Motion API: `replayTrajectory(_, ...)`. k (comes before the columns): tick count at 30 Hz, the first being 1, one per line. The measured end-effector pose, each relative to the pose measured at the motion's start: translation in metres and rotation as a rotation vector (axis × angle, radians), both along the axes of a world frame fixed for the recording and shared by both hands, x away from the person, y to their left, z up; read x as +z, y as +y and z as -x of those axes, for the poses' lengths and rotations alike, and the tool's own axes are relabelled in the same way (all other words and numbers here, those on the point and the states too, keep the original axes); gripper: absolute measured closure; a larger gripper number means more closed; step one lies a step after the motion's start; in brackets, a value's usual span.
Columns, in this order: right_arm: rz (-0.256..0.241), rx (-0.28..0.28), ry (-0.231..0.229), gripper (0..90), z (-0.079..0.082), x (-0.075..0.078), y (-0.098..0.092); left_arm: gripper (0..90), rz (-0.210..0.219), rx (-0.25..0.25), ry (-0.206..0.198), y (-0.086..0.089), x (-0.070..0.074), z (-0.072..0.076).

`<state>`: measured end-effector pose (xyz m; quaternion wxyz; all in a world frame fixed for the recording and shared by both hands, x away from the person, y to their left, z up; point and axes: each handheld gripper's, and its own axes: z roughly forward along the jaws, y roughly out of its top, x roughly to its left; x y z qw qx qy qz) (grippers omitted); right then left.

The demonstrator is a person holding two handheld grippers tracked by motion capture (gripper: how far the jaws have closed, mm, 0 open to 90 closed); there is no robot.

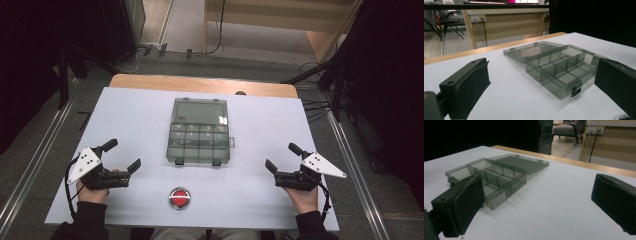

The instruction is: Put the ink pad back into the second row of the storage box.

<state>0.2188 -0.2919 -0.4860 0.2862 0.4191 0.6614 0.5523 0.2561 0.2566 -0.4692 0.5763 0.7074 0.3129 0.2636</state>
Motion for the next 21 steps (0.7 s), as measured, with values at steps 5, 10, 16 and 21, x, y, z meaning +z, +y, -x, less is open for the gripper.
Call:
replayTrajectory(5, 0.003, -0.005, 0.000, 0.0, 0.001, -0.001, -0.001, 0.0, -0.010, -0.005, 0.006, -0.003, -0.001, 0.000)
replayTrajectory(10, 0.009, 0.002, 0.011, 0.0, 0.001, -0.002, 0.001, 0.0, -0.012, -0.015, 0.012, -0.005, -0.002, 0.000)
replayTrajectory(16, 0.027, 0.021, 0.021, 0.0, 0.001, -0.003, 0.006, 0.0, -0.010, -0.015, 0.014, -0.005, -0.002, -0.001)
replayTrajectory(21, 0.047, 0.047, 0.035, 0.0, 0.001, -0.005, 0.012, 0.0, -0.012, -0.015, 0.016, -0.006, -0.002, 0.000)
